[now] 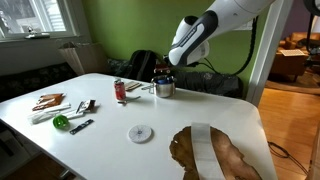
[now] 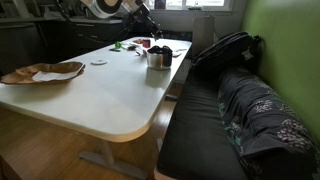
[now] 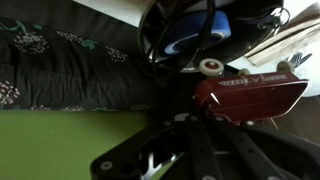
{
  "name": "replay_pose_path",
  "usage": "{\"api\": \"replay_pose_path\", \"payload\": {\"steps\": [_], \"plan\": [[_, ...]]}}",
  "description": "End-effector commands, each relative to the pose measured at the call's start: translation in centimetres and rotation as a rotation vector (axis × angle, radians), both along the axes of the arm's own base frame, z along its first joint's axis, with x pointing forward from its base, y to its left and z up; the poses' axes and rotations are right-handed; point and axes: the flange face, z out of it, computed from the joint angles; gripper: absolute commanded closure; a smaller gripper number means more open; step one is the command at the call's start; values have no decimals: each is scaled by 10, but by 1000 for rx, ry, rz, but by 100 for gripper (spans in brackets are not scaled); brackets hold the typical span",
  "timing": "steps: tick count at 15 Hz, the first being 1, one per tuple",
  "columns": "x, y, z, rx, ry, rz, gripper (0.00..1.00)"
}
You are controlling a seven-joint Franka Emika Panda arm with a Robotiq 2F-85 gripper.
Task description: Pick up the red trolley and put it in the silver pot
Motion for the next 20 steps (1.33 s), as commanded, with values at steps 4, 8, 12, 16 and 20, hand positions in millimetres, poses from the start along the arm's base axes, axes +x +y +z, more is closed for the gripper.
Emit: {"api": "replay_pose_path", "payload": {"steps": [4,8,12,16,20], "plan": [[25,8,9,-123,143,292,99],[35,1,13,-91,240,390,99],[47,-25,12,-79,302,391,99],[56,-43,8,-37,319,363,99],[64,-48,3,-37,296,344,99]]}}
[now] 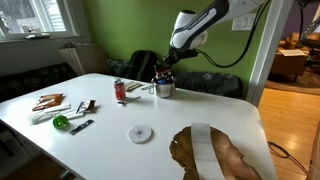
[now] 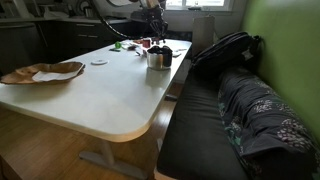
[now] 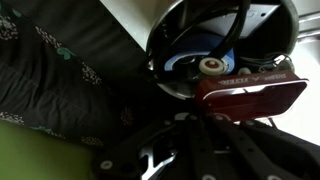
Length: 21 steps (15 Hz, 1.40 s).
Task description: Pick up the red trolley and put it in the silver pot
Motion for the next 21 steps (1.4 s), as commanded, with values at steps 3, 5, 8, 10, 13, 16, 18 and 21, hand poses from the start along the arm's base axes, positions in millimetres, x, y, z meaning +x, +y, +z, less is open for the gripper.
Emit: {"api": "replay_pose_path", "payload": {"steps": [3,5,8,10,13,16,18,21], "plan": [[14,-2,-11,-5,-15,-10,99],[17,0,-17,-6,-21,-6,99],[23,2,-23,8,-40,-18,99],[25,2,-26,5,-40,-35,99],[26,2,-26,8,-40,-58,64],[26,9,-15,26,-64,-54,40],[24,20,1,61,-102,-38,27],[11,59,32,166,-169,17,2]]}}
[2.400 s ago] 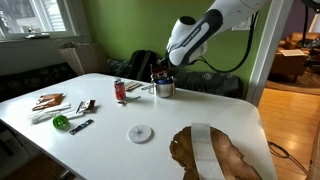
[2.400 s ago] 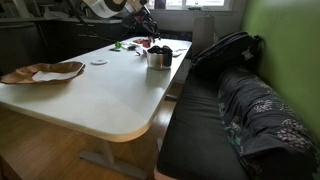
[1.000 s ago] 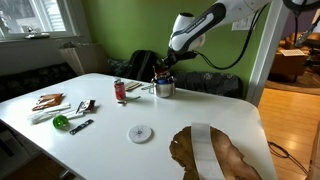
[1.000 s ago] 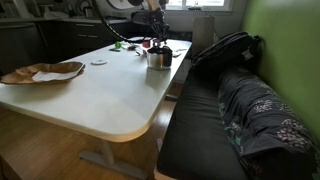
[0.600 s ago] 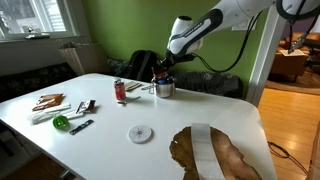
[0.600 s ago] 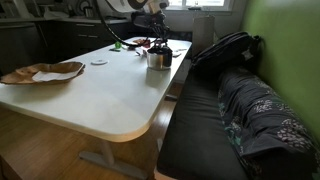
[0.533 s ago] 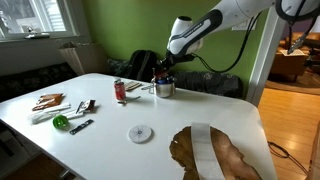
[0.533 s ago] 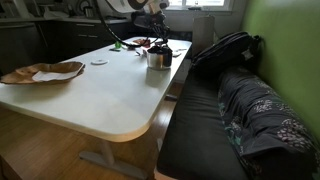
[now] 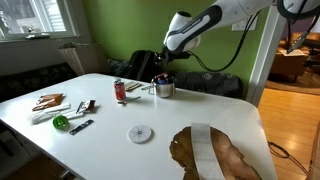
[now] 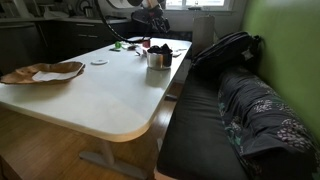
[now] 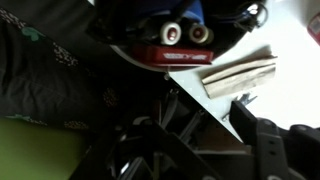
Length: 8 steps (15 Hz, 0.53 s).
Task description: Pick up the red trolley and put it in the silver pot
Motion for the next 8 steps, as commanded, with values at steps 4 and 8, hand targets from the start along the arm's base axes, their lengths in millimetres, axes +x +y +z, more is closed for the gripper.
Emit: {"api": "replay_pose_path", "payload": {"steps": [4,8], "plan": [[-16,71,40,151,-78,110,0],[-37,105,56,204,-64,172,0]]}}
